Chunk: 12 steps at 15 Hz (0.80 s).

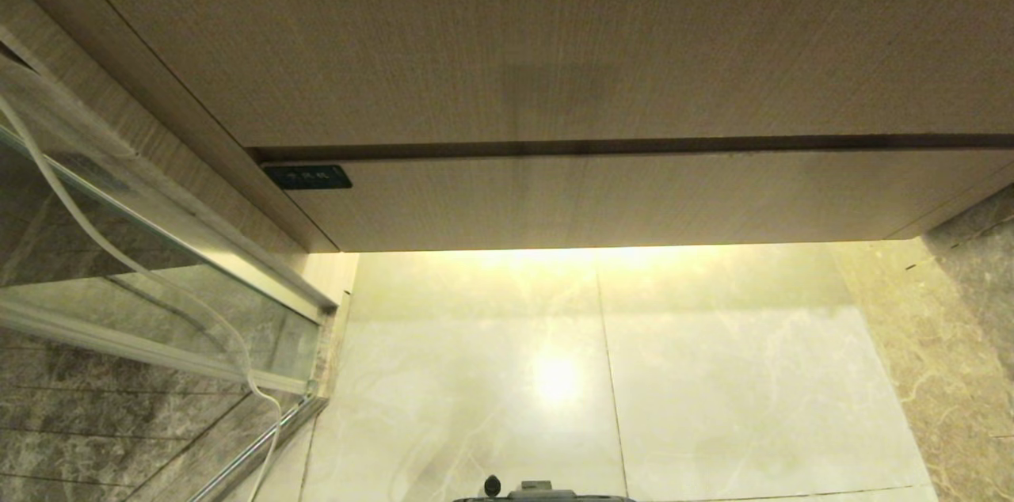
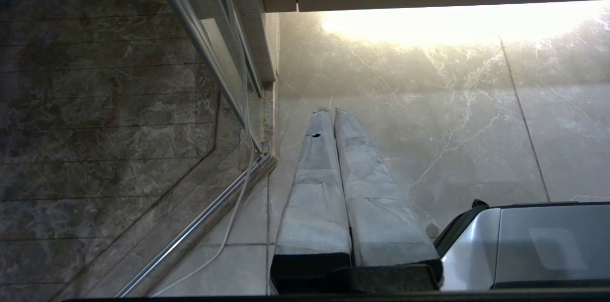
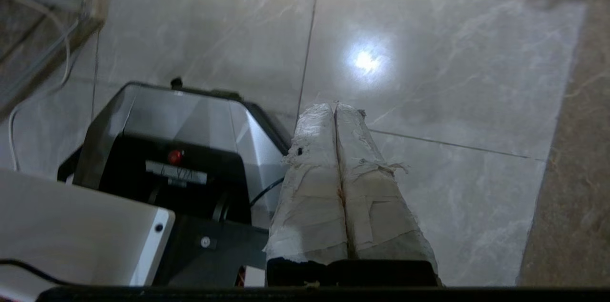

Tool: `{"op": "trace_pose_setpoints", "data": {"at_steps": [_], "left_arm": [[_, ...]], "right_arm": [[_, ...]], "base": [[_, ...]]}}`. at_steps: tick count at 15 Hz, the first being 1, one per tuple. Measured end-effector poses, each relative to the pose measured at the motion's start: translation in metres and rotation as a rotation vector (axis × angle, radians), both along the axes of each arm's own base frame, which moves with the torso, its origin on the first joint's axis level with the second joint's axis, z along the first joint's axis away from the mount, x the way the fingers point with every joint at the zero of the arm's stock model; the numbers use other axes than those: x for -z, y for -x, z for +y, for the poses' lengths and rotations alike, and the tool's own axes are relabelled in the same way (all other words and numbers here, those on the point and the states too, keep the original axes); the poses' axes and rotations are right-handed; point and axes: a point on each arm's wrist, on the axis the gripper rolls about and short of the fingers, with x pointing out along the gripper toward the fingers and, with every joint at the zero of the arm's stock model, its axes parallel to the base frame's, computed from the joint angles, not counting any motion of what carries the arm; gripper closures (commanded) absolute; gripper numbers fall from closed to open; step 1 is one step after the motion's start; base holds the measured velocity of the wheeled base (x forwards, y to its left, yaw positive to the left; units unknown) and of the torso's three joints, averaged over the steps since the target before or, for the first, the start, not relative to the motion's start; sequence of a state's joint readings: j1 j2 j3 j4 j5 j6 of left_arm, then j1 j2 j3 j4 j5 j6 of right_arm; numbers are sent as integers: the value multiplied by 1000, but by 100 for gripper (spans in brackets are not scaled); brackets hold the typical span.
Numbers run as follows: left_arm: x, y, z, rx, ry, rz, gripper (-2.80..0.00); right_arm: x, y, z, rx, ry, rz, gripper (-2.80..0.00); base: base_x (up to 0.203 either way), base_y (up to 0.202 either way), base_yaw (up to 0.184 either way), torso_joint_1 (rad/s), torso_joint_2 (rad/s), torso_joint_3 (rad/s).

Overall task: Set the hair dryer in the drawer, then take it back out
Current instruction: Pull open the drawer

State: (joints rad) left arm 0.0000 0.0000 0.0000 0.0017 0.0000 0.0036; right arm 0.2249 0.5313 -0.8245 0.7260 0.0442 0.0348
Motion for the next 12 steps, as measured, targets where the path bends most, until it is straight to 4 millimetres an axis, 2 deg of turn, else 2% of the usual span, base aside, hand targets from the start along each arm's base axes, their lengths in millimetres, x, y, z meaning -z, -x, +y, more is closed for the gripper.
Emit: {"op": "trace_pose_setpoints", "data": {"at_steps": [4,7,10,12], "left_arm": [[0,0,0,0,0,0,0],[0,0,0,0,0,0,0],[0,0,0,0,0,0,0],[0,0,0,0,0,0,0]], "right_arm": [[-3,-41,11,-131,142,134,0],[-8,-64,19,-158,179,129,0],[-6,-79,21,-80,274,94,0],[-1,-80,18,14,367,87,0]], "base": [[0,0,0,0,0,0],[0,0,0,0,0,0],[0,0,0,0,0,0],[0,0,0,0,0,0]]}}
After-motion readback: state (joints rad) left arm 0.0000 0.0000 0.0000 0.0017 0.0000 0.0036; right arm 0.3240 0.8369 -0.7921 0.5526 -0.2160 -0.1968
